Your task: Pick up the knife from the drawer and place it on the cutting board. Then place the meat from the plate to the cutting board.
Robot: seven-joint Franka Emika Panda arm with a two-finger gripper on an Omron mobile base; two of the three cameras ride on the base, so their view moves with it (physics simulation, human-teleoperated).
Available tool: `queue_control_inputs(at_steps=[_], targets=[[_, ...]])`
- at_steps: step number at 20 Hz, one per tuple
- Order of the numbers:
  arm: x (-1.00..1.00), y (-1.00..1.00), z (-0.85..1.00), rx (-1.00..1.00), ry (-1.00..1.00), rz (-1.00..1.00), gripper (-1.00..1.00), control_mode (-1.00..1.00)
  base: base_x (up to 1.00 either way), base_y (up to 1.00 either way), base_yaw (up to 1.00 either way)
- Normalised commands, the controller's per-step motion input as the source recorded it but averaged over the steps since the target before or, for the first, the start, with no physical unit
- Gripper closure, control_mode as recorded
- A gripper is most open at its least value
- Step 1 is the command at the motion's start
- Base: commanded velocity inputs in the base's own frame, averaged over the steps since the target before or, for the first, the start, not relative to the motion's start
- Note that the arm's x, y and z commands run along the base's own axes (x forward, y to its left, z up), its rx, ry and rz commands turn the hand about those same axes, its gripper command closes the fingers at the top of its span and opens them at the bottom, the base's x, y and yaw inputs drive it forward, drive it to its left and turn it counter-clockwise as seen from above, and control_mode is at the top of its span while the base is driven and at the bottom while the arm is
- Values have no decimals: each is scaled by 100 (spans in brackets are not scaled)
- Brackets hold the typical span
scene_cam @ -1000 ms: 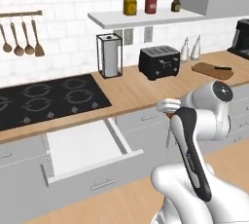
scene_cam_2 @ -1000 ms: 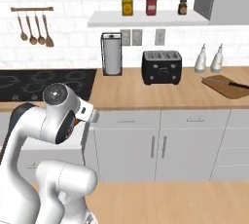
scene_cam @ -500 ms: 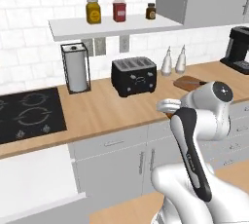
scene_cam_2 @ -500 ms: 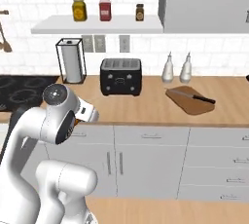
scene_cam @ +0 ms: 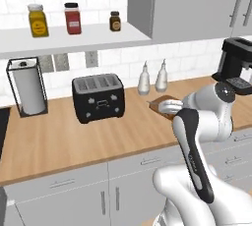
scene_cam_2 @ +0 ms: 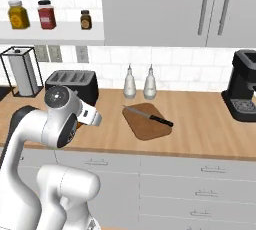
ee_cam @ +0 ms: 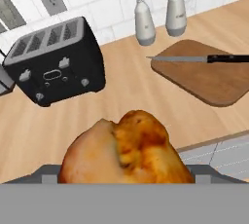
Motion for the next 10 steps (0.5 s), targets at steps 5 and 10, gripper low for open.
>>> queue_control_inputs(at_steps=[5, 10], targets=[[10, -5, -3, 0, 0, 1, 100, -100, 49, -62, 8], [28, -2, -32, -1, 0, 0, 100, -100, 0, 0, 0]])
